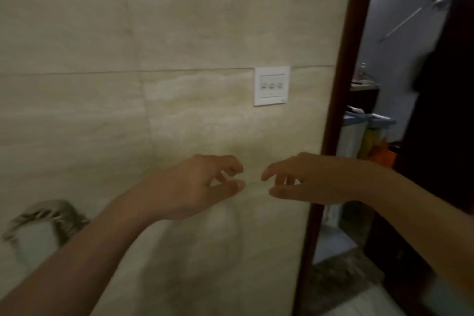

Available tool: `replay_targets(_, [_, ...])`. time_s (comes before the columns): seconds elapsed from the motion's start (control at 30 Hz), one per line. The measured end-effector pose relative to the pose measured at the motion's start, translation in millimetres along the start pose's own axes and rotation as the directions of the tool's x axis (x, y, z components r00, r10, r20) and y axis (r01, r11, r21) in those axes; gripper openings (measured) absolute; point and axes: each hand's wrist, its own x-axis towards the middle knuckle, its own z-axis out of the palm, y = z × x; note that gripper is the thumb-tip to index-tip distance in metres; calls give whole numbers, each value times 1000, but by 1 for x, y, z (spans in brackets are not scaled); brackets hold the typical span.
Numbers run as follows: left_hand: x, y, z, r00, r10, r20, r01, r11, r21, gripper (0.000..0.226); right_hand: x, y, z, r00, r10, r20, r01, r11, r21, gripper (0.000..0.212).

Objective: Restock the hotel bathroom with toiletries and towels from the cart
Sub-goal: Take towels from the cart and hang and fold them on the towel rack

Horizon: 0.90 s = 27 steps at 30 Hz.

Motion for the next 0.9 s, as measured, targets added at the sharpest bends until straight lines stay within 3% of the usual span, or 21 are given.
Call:
replay_targets(0.1, [37,0,34,993,108,-40,-109,994,-7,36,-12,33,18,994,110,24,-111,990,82,41])
replay_targets(0.47, [156,-18,125,900,357,252,-286,917,-276,21,-54,135,82,887,461,35,-454,855,251,36])
replay_targets(0.73, [214,21,184,846,483,227,-345,820,-458,19,-93,187,111,786,618,10,-581,733,352,38])
replay_targets(0.9, [263,48,220,813,494,309,-343,834,-431,27,-105,249,118,768,640,17,-595,704,386,37])
